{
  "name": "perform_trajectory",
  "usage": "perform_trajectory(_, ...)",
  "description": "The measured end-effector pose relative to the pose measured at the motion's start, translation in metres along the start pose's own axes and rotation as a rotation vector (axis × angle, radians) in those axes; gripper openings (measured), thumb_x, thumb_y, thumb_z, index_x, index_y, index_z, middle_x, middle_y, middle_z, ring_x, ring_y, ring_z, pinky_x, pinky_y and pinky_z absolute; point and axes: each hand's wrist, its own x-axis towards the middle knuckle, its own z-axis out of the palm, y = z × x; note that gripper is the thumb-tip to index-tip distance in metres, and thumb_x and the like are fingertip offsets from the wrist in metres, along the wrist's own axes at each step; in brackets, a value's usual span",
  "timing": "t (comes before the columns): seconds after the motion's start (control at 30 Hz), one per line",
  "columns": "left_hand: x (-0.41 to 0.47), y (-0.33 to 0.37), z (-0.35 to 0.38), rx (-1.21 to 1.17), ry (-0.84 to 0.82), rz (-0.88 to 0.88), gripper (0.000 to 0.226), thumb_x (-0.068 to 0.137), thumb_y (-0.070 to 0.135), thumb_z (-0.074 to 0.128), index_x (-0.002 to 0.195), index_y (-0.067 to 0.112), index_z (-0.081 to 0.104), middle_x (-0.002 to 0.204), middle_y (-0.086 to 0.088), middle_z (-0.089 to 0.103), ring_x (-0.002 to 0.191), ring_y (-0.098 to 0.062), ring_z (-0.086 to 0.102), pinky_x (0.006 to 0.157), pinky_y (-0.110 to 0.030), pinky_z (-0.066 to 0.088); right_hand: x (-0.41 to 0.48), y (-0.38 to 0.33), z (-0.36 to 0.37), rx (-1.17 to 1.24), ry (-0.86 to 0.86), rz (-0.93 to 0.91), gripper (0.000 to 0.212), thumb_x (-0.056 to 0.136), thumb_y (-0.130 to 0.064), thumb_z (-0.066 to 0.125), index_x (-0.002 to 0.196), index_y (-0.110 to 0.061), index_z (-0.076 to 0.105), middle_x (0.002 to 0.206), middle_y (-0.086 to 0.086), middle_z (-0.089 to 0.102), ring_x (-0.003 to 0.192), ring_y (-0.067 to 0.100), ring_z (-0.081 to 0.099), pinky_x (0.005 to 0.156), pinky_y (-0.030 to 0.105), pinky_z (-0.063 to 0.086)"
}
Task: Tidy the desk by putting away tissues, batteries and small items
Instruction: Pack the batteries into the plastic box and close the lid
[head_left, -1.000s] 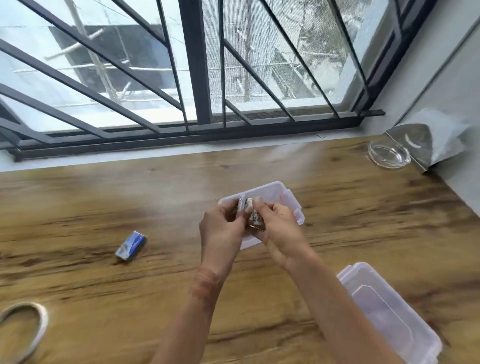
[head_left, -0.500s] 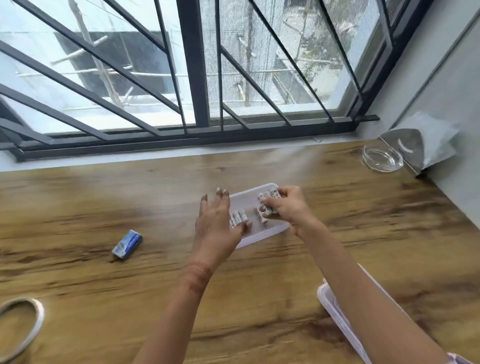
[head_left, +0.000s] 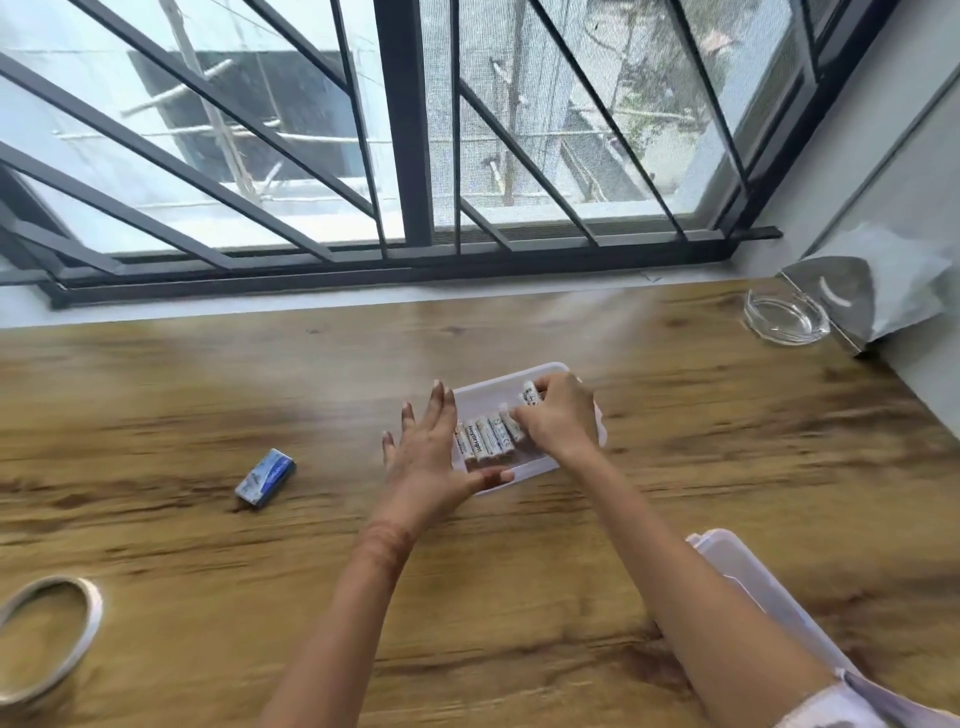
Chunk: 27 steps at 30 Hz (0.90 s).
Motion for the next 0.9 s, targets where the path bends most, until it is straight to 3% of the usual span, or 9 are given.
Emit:
perform_trajectory(0.17,0.000,-0.002,0.002,-0.028,0.009,0.007,0.112,0.069,0.061,0.064,0.147,0.026,-0.008,0.154,0.015,-0.015,0.143,-0.020,-0.016,0.114,-0.047,-0.008,0.001,0.000,-0.002,-0.102,0.066,-0.049,0.018,0.074,-0.007,0.066,0.092,-0.004,0.066,0.090,0.015,0.070,0.087,0.031,0.065,0.075,0.036,0.054)
perform_trajectory(0.47,0.001,-0.001,0.001,-0.040,-0.002,-0.007,0.113,0.068,0.062,0.065,0.147,0.026,-0.008,0.155,0.014,-0.014,0.144,-0.022,-0.012,0.115,-0.045,-0.008,0.002,0.001,-0.011,-0.068,0.113,-0.126,0.021,0.076,0.011,0.053,0.090,0.005,0.067,0.087,0.021,0.069,0.086,0.033,0.065,0.078,0.041,0.054)
perform_trajectory(0.63,-0.001,0.000,0.000,-0.046,-0.007,-0.013,0.113,0.068,0.062,0.064,0.147,0.026,-0.007,0.155,0.014,-0.013,0.144,-0.021,-0.012,0.115,-0.045,-0.008,-0.002,0.005,-0.015,0.015,0.128,-0.154,0.023,0.078,0.009,0.057,0.097,0.000,0.067,0.091,0.014,0.070,0.087,0.022,0.065,0.079,0.025,0.052)
perform_trajectory(0.83,-0.014,0.006,-0.001,-0.036,0.050,0.034,0.102,0.076,0.056,0.058,0.148,0.018,-0.004,0.157,0.005,-0.008,0.144,-0.020,-0.012,0.116,-0.040,-0.006,-0.017,-0.004,-0.012,0.059,0.137,-0.270,0.019,0.083,-0.005,0.063,0.101,-0.008,0.068,0.093,0.009,0.070,0.084,0.016,0.066,0.080,0.026,0.054)
perform_trajectory(0.9,-0.024,0.005,-0.003,-0.080,0.067,0.024,0.097,0.080,0.054,0.056,0.148,0.016,-0.002,0.157,0.003,-0.005,0.144,-0.020,-0.012,0.117,-0.039,-0.004,-0.026,-0.011,-0.011,0.084,0.126,-0.307,0.018,0.084,-0.009,0.063,0.100,-0.009,0.068,0.093,0.008,0.070,0.085,0.015,0.065,0.079,0.020,0.050)
